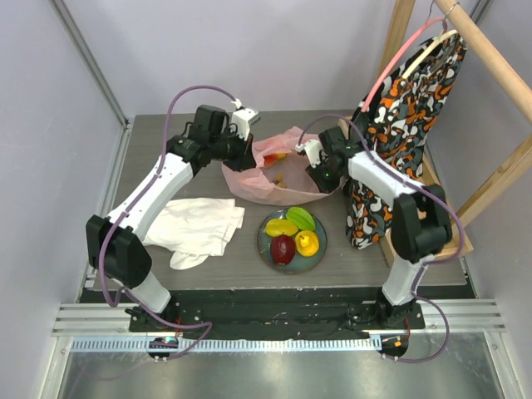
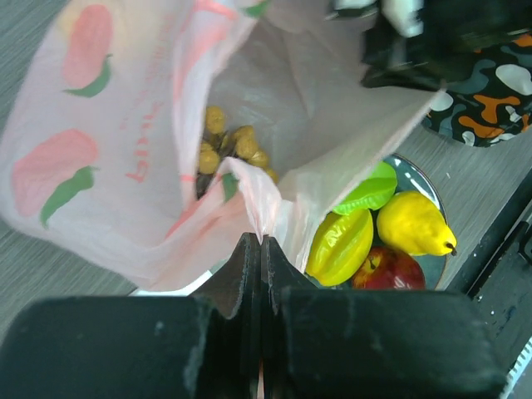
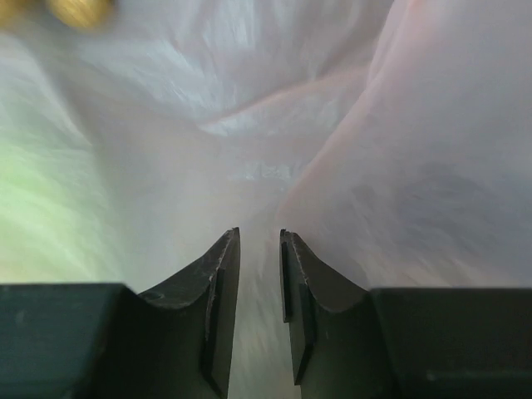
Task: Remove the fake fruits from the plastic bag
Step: Adjust the plastic bag at the center of the board, then take out the fake fruit from the plastic bag.
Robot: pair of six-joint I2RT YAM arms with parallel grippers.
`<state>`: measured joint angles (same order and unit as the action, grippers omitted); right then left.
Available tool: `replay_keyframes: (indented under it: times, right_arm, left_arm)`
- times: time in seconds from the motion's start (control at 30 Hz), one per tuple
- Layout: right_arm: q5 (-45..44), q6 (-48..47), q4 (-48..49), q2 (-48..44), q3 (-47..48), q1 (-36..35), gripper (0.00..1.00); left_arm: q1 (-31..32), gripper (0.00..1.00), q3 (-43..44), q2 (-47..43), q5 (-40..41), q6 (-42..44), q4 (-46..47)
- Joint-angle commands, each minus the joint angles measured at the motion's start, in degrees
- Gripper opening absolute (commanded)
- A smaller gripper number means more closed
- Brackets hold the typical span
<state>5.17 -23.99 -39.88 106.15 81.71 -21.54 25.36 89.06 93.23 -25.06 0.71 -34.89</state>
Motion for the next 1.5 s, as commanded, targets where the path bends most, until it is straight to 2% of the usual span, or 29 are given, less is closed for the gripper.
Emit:
replay_keyframes:
  times: [0.0,0.17,0.27,0.37,0.57,0.83,1.03,1.23,1.47]
  right_arm:
    - [0.62,1.84,2.61,-10.88,0.98,-1.05,0.33]
    - [7.91,1.06,2.79,1.04,15.72,-2.1,0.35]
    - [10.82,-2.8,1.39,6.42,22.41,-2.8,0.41]
    - [15.2,-7.71,0.15,10.65,25.07,-2.81,0.47]
    - [18.21,-8.88,-0.99,15.4,30.16,-2.98,0.48]
    - [16.02,-9.14,2.7,17.25,30.61,-3.77,0.53]
    - [7.59,-7.92,6.47,19.09,30.61,-3.86,0.54]
    - [14.51,-7.83,6.83,19.97,32.37,-4.21,0.55]
    - [12.5,-8.01,10.08,23.75,33.69,-6.41,0.59]
  left_arm:
    - [-0.32,0.0,-0.2,-2.62,-1.39,2.62,-0.7]
    - [-0.32,0.0,0.59,-2.44,-3.24,3.07,-1.67]
    - [-0.23,0.0,1.55,-1.83,-2.72,2.89,-2.28]
    - [-0.32,0.0,2.26,-2.0,-1.22,3.68,-2.72]
    - [-0.4,0.0,3.76,-1.03,-2.8,6.32,-5.8]
    - [-0.32,0.0,3.14,-0.68,-5.17,4.83,-4.13]
    - [-0.32,0.0,3.4,-0.42,-5.61,5.44,-4.39]
    - [-0.4,0.0,4.28,0.37,-6.58,5.35,-4.57]
    - [-0.4,0.0,4.37,0.55,-6.85,5.18,-4.48]
